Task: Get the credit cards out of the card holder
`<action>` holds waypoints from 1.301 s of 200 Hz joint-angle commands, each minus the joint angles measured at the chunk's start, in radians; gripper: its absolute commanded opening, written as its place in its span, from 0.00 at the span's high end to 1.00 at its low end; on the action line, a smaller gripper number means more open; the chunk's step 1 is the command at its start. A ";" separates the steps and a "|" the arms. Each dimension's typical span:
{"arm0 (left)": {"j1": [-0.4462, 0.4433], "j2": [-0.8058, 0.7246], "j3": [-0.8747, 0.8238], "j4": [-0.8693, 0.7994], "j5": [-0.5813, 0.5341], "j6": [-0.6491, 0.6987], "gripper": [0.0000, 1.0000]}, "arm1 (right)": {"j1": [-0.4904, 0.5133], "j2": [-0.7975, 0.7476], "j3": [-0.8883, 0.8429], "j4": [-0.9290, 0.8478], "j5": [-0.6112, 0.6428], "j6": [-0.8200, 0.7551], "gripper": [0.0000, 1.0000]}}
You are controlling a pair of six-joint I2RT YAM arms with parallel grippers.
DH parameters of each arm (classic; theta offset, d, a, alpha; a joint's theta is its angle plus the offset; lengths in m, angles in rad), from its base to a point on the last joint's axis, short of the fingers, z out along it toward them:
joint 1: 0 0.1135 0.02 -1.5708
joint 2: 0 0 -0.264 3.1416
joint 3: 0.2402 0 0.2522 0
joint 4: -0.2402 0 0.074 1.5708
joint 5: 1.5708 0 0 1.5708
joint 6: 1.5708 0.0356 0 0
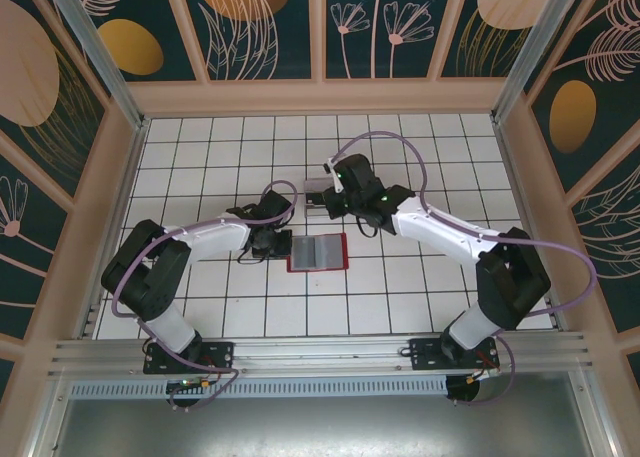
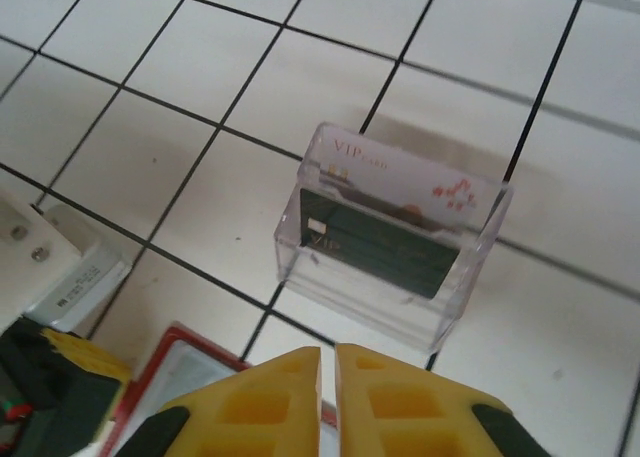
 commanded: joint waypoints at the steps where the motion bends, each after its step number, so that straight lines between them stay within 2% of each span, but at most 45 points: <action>1: -0.006 -0.026 0.006 0.008 -0.042 0.005 0.90 | 0.013 -0.016 -0.038 -0.013 -0.036 0.263 0.90; 22: -0.006 -0.051 0.005 -0.001 -0.076 -0.002 0.90 | 0.019 -0.001 -0.064 -0.017 -0.109 0.398 0.90; 49: 0.002 -0.094 -0.001 -0.015 -0.122 0.009 0.89 | 0.048 0.032 -0.067 -0.006 -0.195 0.442 0.88; 86: 0.077 -0.184 -0.053 -0.012 -0.105 0.029 0.89 | 0.083 0.086 -0.085 0.067 -0.282 0.527 0.85; 123: 0.155 -0.277 -0.105 -0.019 -0.099 0.059 0.88 | 0.096 0.144 -0.106 0.164 -0.347 0.621 0.77; 200: 0.160 -0.351 -0.142 0.019 -0.066 0.051 0.84 | 0.131 0.303 -0.010 0.139 -0.412 0.640 0.71; 260: 0.160 -0.350 -0.138 0.025 -0.047 0.061 0.84 | 0.146 0.342 0.028 0.119 -0.406 0.637 0.71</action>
